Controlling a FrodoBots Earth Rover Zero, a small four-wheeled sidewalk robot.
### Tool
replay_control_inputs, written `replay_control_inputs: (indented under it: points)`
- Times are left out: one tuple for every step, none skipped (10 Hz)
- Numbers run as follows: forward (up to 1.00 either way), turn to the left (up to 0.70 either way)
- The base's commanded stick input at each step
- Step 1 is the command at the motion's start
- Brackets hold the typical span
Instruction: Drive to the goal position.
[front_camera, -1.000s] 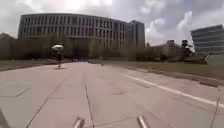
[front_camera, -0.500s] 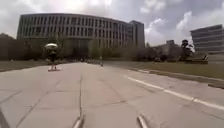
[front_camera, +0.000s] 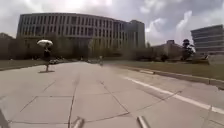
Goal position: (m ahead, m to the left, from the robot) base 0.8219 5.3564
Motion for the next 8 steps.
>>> replay_control_inputs:
  points:
    - [0.7, 0.21]
    - [0.7, 0.14]
    - [0.7, 0.06]
    - [0.7, 0.0]
    - [0.7, 0.0]
    - [0.7, 0.0]
    - [0.7, 0.0]
    - [0.7, 0.0]
